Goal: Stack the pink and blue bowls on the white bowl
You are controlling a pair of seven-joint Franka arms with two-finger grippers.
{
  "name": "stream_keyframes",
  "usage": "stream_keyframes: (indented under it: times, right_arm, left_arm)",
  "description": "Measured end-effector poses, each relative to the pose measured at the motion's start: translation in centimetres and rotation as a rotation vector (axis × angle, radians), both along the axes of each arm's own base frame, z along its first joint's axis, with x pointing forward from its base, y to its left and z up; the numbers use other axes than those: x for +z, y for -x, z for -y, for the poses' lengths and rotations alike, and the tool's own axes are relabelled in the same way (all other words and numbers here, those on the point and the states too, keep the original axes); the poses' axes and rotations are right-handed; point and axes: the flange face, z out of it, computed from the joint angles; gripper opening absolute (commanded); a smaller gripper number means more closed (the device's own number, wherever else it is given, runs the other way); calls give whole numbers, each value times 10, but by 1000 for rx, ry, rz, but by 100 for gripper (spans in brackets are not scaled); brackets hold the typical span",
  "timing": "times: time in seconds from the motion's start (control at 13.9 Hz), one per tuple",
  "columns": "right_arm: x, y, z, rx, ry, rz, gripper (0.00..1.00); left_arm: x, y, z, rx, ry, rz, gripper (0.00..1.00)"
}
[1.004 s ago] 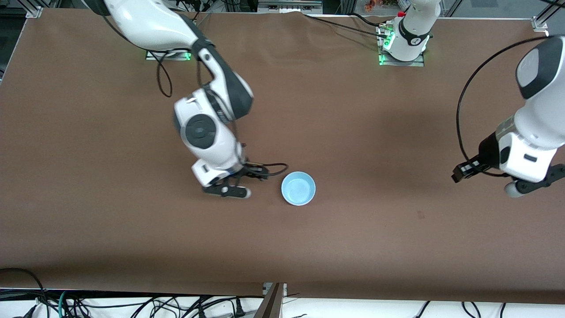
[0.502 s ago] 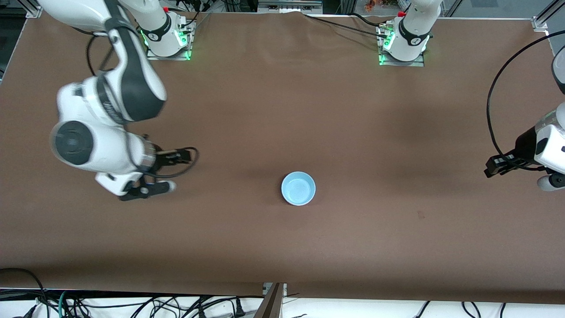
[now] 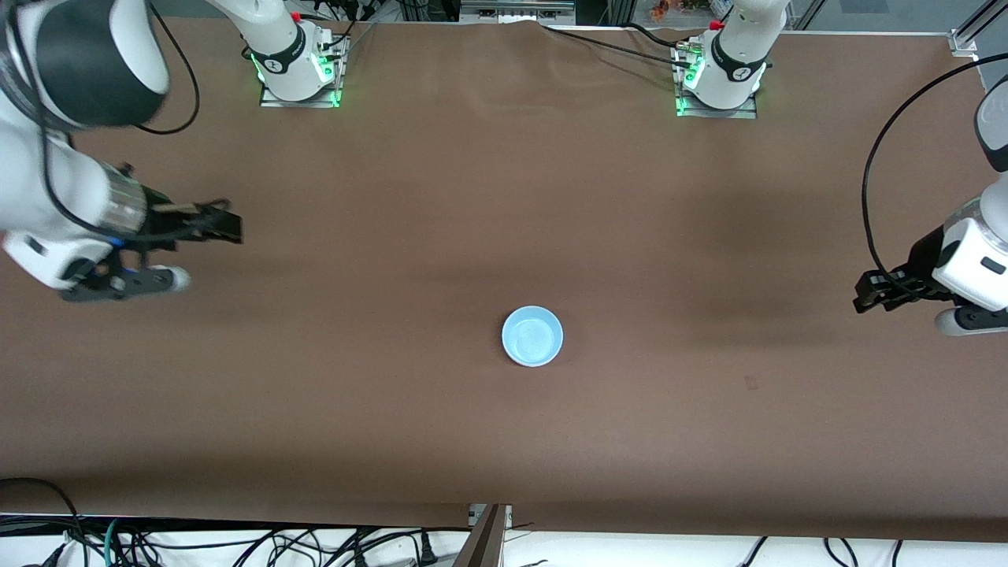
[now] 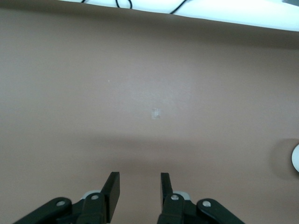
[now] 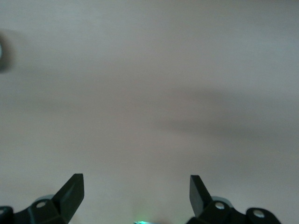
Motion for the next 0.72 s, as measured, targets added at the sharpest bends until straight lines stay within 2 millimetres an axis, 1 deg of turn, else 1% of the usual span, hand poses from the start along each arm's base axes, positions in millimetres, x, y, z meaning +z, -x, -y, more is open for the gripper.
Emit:
stream_keyframes:
  times: [0.14,0.22,0.29,0.36,0.5,0.72]
  right_arm:
    - [37,10,20,-21,37,82,100]
    - [55,16,29,-33,35,122,100]
    - [66,25,38,-46,33,134,100]
    - [71,36,48,-61,33,130,100]
    - [65,54,62,-77,36,98,100]
    - [44,65,65,-79,41,44,100]
  left_arm:
    - [0,1,5,-19,0,-2,44]
    - [-1,1,3,-19,-1,-3,44]
    - [-1,1,0,-18,-1,-4,44]
    - [-1,1,-3,-17,-2,-4,44]
    - [-2,1,-6,-17,-2,-4,45]
    - [-1,2,-9,-23,-3,-3,45]
